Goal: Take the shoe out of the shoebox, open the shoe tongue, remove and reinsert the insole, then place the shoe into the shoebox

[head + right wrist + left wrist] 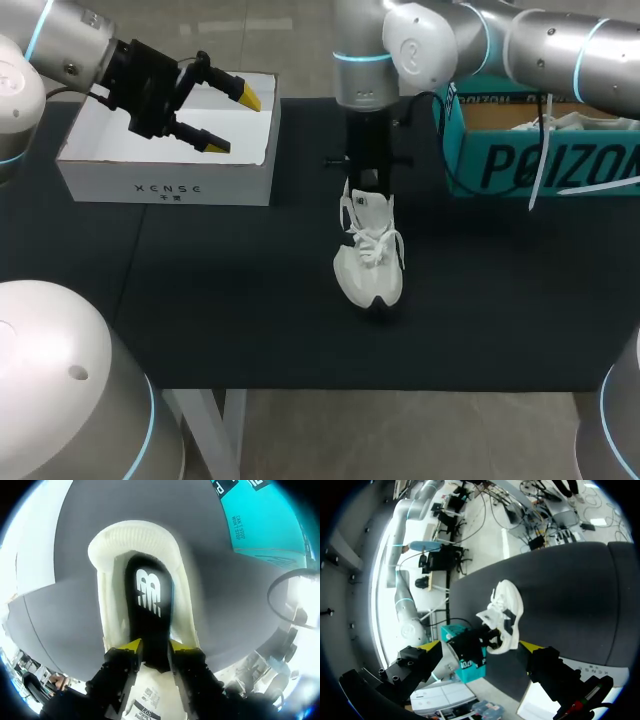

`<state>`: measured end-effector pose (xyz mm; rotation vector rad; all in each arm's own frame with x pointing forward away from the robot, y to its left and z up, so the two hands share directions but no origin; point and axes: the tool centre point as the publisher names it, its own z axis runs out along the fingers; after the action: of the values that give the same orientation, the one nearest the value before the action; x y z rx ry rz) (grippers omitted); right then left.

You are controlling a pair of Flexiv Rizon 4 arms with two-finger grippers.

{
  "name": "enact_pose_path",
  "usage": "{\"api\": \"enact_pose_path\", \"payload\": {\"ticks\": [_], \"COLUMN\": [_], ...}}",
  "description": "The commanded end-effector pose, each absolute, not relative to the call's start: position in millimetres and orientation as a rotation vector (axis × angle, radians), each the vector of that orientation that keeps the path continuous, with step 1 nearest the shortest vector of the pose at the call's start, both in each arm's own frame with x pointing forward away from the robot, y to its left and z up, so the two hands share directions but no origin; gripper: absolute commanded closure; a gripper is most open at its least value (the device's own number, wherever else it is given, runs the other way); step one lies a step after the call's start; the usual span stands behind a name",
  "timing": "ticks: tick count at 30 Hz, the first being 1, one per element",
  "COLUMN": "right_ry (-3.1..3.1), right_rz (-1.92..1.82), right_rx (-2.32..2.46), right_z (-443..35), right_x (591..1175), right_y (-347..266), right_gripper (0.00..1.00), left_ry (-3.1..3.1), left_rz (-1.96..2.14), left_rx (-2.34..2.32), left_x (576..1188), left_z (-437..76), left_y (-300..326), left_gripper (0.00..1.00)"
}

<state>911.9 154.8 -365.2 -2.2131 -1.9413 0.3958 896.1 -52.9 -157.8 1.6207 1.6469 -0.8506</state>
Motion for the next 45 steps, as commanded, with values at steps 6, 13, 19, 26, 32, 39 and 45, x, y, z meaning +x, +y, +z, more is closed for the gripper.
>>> {"api": "enact_pose_path", "payload": {"ticks": [6,13,19,26,32,39,45], "right_ry": [-1.938,-1.931,-1.921,-1.92,-1.915,-1.91,-1.897], "right_rz": [0.4,0.386,0.388,0.392,0.403,0.411,0.406], "right_rx": [-2.205,-2.212,-2.223,-2.217,-2.227,-2.226,-2.226], "right_z": [-365.5,-354.6,-352.8,-348.9,-343.1,-339.2,-335.0], "right_x": [910.2,905.5,904.2,899.0,893.1,884.1,873.0], "right_y": [156.2,155.9,155.6,158.4,158.9,160.1,162.5], "right_gripper": [0.0,0.0,0.0,0.0,0.0,0.0,0.0], "left_ry": [1.649,1.649,1.649,1.649,1.649,1.649,1.649], "left_rz": [-0.847,-0.847,-0.847,-0.847,-0.847,-0.847,-0.847], "left_rx": [1.623,1.623,1.623,1.623,1.623,1.623,1.623], "left_x": [895.7,895.7,895.7,895.7,895.7,895.7,895.7], "left_z": [-157.2,-157.2,-157.2,-157.2,-157.2,-157.2,-157.2], "left_y": [-52.8,-52.8,-52.8,-52.8,-52.8,-52.8,-52.8], "left_gripper": [0.0,0.0,0.0,0.0,0.0,0.0,0.0]}}
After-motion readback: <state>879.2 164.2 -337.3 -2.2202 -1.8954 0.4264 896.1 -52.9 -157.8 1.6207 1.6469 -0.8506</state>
